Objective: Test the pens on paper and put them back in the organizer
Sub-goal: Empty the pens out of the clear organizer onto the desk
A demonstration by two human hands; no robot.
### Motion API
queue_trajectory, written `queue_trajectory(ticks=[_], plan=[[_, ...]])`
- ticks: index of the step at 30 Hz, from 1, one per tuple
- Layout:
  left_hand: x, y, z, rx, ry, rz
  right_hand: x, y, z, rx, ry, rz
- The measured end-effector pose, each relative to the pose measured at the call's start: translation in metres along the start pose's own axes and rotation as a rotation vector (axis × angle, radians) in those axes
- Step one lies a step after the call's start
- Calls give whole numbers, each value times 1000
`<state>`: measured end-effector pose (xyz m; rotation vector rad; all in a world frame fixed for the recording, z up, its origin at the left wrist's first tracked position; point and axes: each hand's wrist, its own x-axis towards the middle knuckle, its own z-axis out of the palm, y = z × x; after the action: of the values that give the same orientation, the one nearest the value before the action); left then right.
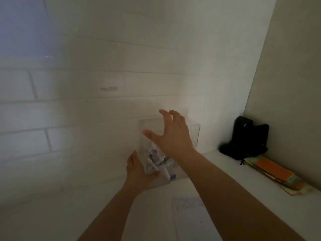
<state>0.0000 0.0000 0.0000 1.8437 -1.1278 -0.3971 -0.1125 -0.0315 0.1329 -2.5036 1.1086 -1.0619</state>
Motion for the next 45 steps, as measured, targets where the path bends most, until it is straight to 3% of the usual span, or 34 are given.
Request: queue_trajectory(ticks=[3,5,9,11,15,20,22,25,30,45], plan=[[7,-16,6,27,-20,47,-1,0,28,-150,2,18],[7,-25,9,1,-61,105,-10,2,45,-183,125,-7],[7,-32,15,-220,-58,186,-29,14,44,55,392,-87],[6,-37,19,-305,-38,264,-47,22,32,175,360,-129],[-5,-39,13,-153,181,435,-84,54,-11,337,239,-59],[-25,-18,-8,345,294,715,-123,115,-60,466,-147,247],[-30,-8,-12,534,304,806,-133,140,-72,409,-307,277],[-31,6,-14,742,364,968,-144,169,-82,336,-419,331],[-35,34,-3,972,545,1195,-155,204,-76,252,-435,363],[-13,55,-4,1114,774,1288,-146,201,-76,351,-311,326]])
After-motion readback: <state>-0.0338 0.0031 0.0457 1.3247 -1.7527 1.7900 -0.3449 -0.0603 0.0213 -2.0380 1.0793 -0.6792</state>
